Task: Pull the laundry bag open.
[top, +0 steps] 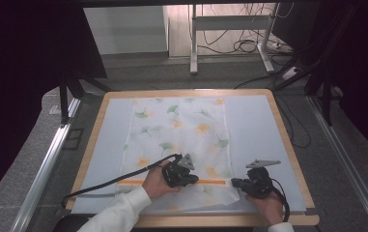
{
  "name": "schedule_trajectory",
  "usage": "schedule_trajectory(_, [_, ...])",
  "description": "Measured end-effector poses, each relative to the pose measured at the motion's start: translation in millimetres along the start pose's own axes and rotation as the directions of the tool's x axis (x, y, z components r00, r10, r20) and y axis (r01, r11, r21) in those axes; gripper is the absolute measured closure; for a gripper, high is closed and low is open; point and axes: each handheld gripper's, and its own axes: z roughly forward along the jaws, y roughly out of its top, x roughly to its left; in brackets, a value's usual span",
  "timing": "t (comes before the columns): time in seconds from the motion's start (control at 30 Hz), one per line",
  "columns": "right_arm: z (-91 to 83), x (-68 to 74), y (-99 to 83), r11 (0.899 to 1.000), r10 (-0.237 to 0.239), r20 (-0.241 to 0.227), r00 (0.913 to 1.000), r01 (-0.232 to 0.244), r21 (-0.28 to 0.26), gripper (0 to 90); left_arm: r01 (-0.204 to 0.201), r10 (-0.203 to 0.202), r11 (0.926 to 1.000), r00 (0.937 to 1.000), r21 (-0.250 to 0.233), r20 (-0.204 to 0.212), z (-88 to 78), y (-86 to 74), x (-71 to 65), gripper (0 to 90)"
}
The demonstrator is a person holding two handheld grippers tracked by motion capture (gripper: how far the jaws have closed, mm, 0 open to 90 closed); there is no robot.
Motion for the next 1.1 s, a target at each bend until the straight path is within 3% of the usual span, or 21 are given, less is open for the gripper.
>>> schedule_trajectory(0.47, [0.0,0.0,-0.1,1.0,0.0,0.0,1.0,0.0,-0.001,89.6,0.019,-0.019,0.9998,0.9998,-0.005,0.0,-9.8,-12.1,4.6,89.3])
schedule_trajectory(0.83, [0.0,0.0,-0.1,1.0,0.001,0.0,1.0,-0.001,0.0,89.6,0.004,-0.004,1.0,0.9998,0.005,-0.017,-11.8,-13.6,2.7,89.2])
schedule_trajectory(1.1, [-0.1,-0.1,-0.1,1.0,0.001,-0.002,1.0,-0.001,0.0,89.6,0.047,-0.047,0.9988,0.9989,-0.013,-0.002,-14.2,-18.4,7.3,89.2])
